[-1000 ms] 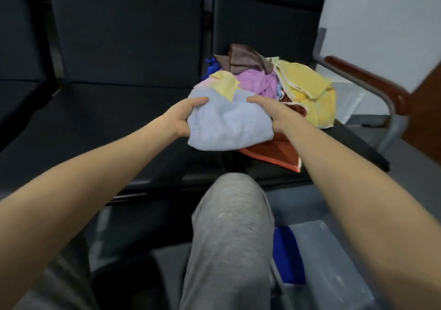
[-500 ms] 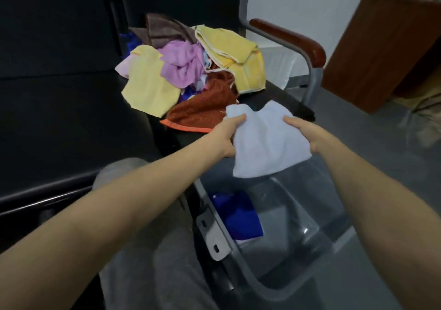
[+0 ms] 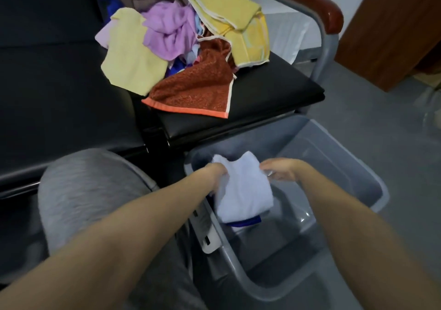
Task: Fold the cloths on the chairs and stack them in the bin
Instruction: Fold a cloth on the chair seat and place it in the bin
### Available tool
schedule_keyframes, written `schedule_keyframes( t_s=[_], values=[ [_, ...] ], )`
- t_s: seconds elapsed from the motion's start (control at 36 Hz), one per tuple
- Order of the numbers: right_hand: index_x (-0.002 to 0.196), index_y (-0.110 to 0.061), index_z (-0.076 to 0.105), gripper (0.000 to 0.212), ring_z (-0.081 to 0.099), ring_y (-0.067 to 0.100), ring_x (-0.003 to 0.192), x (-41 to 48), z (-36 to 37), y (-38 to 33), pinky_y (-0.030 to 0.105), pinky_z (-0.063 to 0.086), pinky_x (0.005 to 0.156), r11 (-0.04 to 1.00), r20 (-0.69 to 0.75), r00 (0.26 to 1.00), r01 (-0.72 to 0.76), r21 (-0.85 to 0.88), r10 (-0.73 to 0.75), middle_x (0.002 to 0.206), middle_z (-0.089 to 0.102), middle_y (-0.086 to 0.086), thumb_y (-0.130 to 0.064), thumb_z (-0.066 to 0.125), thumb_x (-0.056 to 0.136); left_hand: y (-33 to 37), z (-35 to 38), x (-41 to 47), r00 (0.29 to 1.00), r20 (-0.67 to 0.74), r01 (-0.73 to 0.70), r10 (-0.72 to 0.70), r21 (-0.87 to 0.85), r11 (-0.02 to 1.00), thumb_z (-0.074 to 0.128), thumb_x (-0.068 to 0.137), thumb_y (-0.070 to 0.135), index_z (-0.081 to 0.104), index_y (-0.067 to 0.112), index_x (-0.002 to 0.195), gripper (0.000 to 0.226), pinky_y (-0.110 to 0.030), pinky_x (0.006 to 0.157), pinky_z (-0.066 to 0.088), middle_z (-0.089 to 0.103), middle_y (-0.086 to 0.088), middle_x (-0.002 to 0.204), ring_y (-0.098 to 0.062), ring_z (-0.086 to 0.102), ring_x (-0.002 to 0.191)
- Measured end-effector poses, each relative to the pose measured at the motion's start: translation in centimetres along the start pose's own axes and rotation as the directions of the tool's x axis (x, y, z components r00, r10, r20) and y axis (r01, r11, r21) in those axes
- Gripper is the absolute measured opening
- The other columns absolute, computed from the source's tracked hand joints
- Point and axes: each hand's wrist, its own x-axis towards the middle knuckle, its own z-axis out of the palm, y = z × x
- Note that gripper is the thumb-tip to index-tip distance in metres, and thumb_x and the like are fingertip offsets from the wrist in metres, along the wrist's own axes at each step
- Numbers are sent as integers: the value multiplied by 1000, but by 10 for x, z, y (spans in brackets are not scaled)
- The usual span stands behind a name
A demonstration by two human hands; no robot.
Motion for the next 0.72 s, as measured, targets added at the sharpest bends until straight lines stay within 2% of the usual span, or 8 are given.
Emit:
schedule_keyframes(
  t_s=[0.08, 0.19, 0.31, 0.39, 0.47, 0.56, 0.67, 0.72],
  values=[
    [135, -17, 44, 38, 46, 22, 122, 12, 6, -7, 38, 36, 104, 976, -82, 997, -33, -215, 15, 136, 43, 0, -32, 42, 100, -10, -4, 6, 991, -122, -5, 52, 357, 934, 38, 102, 14, 24, -1, 146, 49, -31, 109, 27, 25, -14, 153, -27, 30, 137],
    [135, -12, 44, 37, 52, 24, 110, 22, 10, -12, 39, 39, 103, 962, -104, 995, -31, -271, 3, 140, 44, 8, -26, 39, 101, -11, 0, 14, 979, -38, -123, 203, 682, 721, 45, 97, 6, 53, 3, 123, 27, -33, 100, 36, 47, -18, 139, -30, 45, 128],
    [138, -14, 43, 38, 50, 20, 102, 33, 26, -10, 36, 41, 95, 952, -61, 998, 8, -307, -28, 138, 47, 7, -22, 41, 101, -18, 12, 26, 964, 36, -186, 262, 796, 576, 44, 97, 18, 55, 2, 114, 25, -33, 83, 43, 56, -13, 114, -29, 56, 104],
    [142, -22, 39, 46, 43, 18, 101, 49, 40, 3, 29, 37, 84, 924, -21, 1000, 4, -381, -13, 142, 44, 5, -26, 48, 98, -28, 28, 35, 966, 193, -241, 170, 909, 339, 45, 93, 21, 49, 6, 126, 37, -38, 98, 41, 51, -14, 130, -34, 47, 117],
    [145, -22, 33, 54, 39, 19, 107, 66, 50, 16, 29, 35, 86, 911, -10, 999, -32, -411, 30, 140, 40, 2, -28, 53, 95, -42, 44, 54, 983, 182, -180, 1, 975, 126, 51, 88, 32, 33, 15, 143, 61, -49, 105, 35, 37, -12, 141, -37, 37, 124],
    [145, -8, 27, 62, 42, 28, 125, 82, 61, 30, 33, 38, 97, 920, -88, 996, -63, -386, 31, 143, 37, 10, -21, 55, 92, -55, 51, 63, 966, 245, -251, -83, 966, -69, 62, 88, 37, 28, 16, 148, 72, -48, 105, 36, 33, -12, 146, -36, 37, 130],
    [149, 2, -2, 89, 19, 29, 144, 102, 78, 52, 36, 21, 115, 985, -169, 982, -107, -137, 83, 158, 10, 15, -22, 62, 91, -70, 56, 79, 979, 197, -204, -56, 964, -169, 65, 87, 29, 14, 21, 151, 82, -59, 108, 27, 11, -20, 152, -42, 11, 141],
    [149, 3, 4, 90, 21, 28, 143, 109, 85, 62, 35, 20, 115, 991, -187, 976, -126, -50, 114, 157, 14, 16, -31, 63, 90, -70, 57, 81, 977, 212, -213, -27, 964, -159, 59, 90, 24, 18, 20, 150, 73, -59, 106, 30, 19, -17, 151, -40, 18, 140]
  ],
)
